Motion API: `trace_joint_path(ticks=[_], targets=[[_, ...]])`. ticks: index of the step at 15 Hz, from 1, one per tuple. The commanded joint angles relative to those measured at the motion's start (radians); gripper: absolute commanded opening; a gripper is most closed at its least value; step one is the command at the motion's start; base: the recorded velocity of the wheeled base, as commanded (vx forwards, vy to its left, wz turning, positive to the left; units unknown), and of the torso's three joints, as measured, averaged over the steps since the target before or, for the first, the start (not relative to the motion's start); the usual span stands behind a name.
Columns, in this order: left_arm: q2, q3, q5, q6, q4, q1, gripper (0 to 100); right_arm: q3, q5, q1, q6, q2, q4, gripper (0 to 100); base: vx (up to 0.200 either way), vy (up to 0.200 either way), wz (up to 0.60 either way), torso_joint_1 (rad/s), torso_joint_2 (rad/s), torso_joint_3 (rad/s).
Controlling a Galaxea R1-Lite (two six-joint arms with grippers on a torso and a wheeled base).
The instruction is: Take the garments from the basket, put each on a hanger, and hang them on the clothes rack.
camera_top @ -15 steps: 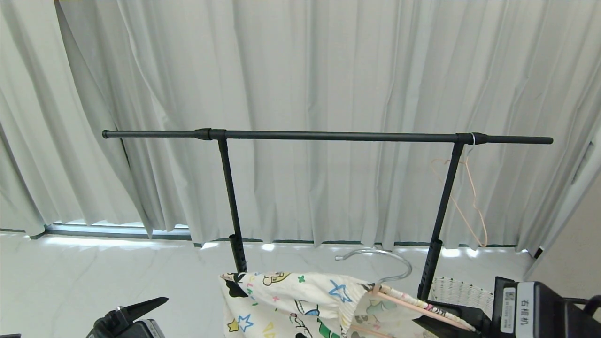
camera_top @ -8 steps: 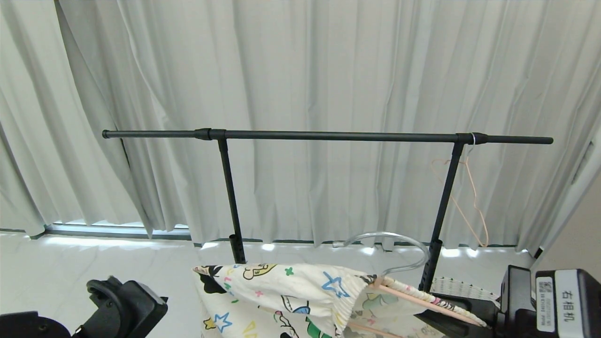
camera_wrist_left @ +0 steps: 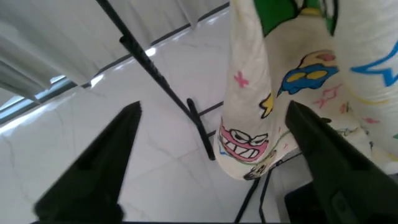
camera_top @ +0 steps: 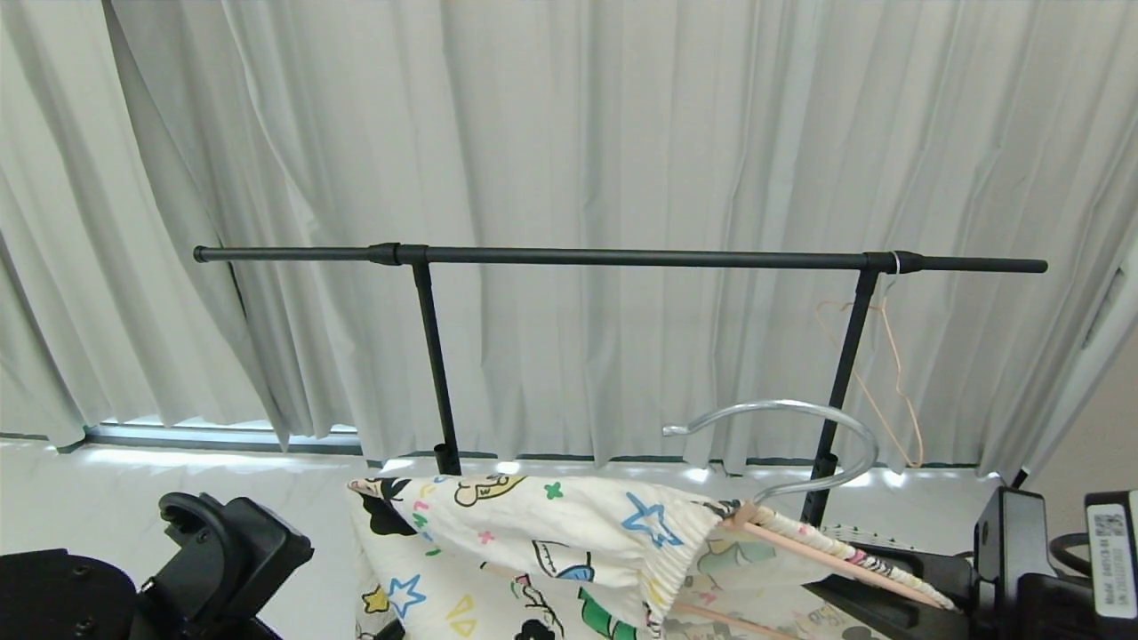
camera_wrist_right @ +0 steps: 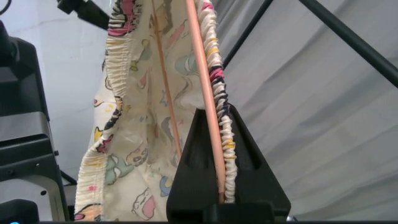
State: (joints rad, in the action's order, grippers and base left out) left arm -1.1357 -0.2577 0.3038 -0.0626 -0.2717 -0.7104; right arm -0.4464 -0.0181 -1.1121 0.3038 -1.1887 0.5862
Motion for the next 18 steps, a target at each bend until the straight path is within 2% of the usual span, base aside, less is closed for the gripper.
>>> trace_joint_path(ticks=[1, 3, 6, 8, 9, 10, 11, 17, 18], targets=[[-0.004, -0.003, 0.000, 0.000, 0.000, 0.003, 0, -0.005, 0.000, 0.000, 0.000, 0.003, -0.003, 0, 0.000, 0.000, 0.00, 0.000, 0.00, 0.000], [-0.007, -0.002, 0.000, 0.000, 0.000, 0.016, 0, -0.006, 0.000, 0.000, 0.000, 0.008, -0.005, 0, 0.000, 0.000, 0.00, 0.000, 0.00, 0.000], [-0.047, -0.002, 0.005, 0.000, 0.000, 0.131, 0, -0.005, -0.002, 0.002, 0.000, 0.015, -0.008, 0, 0.000, 0.000, 0.00, 0.000, 0.00, 0.000], [-0.067, 0.006, 0.044, -0.003, 0.002, 0.220, 0, -0.003, -0.002, 0.003, 0.000, 0.017, -0.008, 0, 0.000, 0.000, 0.00, 0.000, 0.00, 0.000], [-0.084, 0.015, 0.089, -0.003, 0.002, 0.249, 0, -0.005, -0.002, 0.003, 0.000, 0.015, -0.008, 0, 0.000, 0.000, 0.00, 0.000, 0.00, 0.000], [-0.096, 0.026, 0.136, -0.002, 0.002, 0.253, 0, -0.005, -0.002, 0.002, 0.000, 0.015, -0.008, 0, 0.000, 0.000, 0.00, 0.000, 0.00, 0.000], [-0.098, 0.032, 0.149, -0.002, 0.002, 0.253, 0, -0.005, -0.002, 0.003, 0.000, 0.015, -0.008, 0, 0.000, 0.000, 0.00, 0.000, 0.00, 0.000], [-0.091, 0.032, 0.156, -0.003, 0.002, 0.216, 0, -0.005, -0.003, 0.003, -0.002, 0.012, -0.008, 0, 0.000, 0.000, 0.00, 0.000, 0.00, 0.000], [-0.088, 0.032, 0.159, -0.003, 0.000, 0.198, 100, -0.005, -0.003, 0.003, -0.002, 0.009, -0.008, 0, 0.000, 0.000, 0.00, 0.000, 0.00, 0.000]])
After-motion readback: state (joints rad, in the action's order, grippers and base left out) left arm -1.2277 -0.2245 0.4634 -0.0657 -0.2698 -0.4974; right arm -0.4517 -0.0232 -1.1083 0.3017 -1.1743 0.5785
